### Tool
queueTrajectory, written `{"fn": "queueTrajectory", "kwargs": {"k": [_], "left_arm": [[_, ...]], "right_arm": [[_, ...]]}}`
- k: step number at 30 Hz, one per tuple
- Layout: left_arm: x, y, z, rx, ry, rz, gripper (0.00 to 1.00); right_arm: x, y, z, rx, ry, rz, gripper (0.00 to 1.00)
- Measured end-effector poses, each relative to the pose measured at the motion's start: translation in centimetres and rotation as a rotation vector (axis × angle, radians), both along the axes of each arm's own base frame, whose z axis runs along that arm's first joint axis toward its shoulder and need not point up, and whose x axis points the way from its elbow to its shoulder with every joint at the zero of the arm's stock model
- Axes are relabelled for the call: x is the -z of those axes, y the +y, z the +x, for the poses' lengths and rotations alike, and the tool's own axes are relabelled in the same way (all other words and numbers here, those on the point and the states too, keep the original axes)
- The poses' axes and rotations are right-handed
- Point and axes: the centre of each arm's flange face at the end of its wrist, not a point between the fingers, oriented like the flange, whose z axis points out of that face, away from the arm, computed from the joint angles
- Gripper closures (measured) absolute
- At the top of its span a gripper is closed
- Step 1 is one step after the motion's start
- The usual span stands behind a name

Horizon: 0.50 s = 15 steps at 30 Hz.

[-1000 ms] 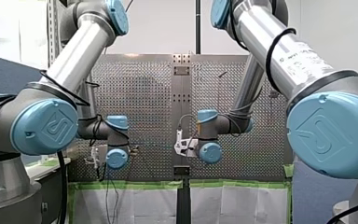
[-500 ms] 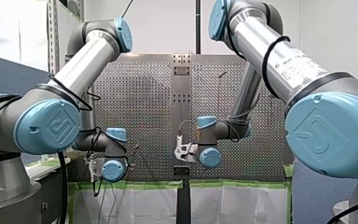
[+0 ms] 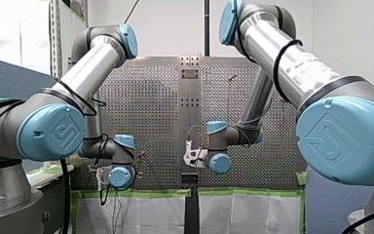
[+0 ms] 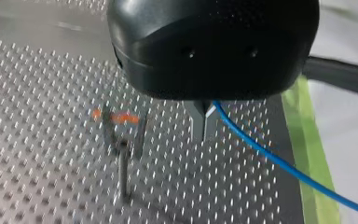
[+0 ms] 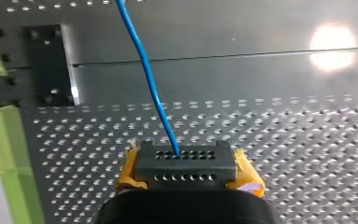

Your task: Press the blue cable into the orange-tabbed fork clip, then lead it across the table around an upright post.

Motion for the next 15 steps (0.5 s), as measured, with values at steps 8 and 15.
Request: {"fn": "queueTrajectory", "kwargs": {"k": [8, 15], "left_arm": [[-0.3, 1.3, 1.4, -0.058, -0.025, -0.025, 1.0], [-0.7, 1.1, 3.5, -0.03, -0.041, -0.032, 1.0]], "right_arm": [[2.7, 0.1, -0.2, 0.001, 0.018, 0.024, 1.0], [4.8, -0.6, 0.3, -0.002, 0.027, 0.035, 1.0]]}}
